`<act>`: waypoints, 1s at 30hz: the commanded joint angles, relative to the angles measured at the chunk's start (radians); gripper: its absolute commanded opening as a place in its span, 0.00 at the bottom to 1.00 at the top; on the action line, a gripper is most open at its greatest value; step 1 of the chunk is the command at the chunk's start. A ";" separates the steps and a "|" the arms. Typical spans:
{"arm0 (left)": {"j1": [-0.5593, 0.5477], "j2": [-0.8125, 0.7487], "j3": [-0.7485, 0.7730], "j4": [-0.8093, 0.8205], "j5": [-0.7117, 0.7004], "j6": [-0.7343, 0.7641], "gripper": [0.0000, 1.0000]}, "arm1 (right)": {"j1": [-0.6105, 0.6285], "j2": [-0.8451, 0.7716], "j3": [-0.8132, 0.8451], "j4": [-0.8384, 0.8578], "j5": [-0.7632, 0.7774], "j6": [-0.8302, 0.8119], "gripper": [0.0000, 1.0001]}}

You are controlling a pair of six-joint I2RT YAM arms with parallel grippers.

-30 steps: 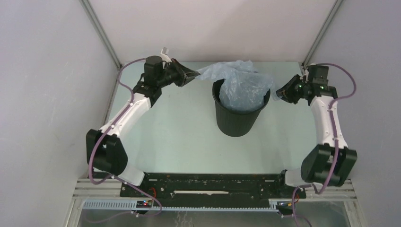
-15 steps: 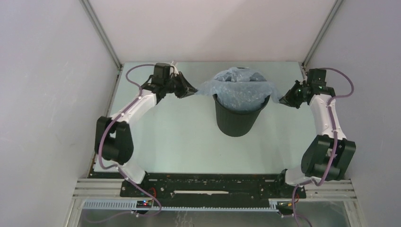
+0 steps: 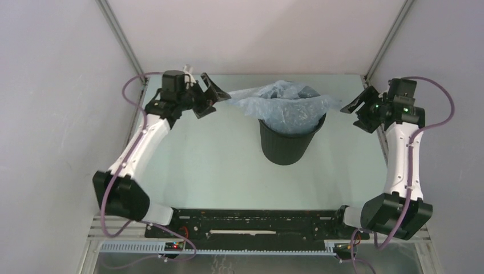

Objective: Put the trash bags into the trash bin

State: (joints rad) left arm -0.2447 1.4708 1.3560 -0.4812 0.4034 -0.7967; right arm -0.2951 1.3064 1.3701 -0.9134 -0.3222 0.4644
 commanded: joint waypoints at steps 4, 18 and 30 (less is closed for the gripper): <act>0.004 -0.162 0.000 0.002 0.019 -0.165 0.99 | -0.002 -0.049 0.191 -0.048 -0.204 0.197 0.78; -0.025 -0.162 -0.031 0.099 0.120 -0.189 1.00 | 0.497 -0.006 0.335 0.053 0.075 0.301 0.84; -0.104 -0.182 -0.027 0.199 0.071 -0.240 0.95 | 0.648 0.363 0.692 -0.053 0.249 -0.075 0.82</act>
State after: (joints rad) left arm -0.3225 1.3239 1.2724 -0.2955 0.5011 -1.0969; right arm 0.3485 1.5932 1.9575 -0.8963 -0.1349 0.4492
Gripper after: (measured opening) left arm 0.937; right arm 0.830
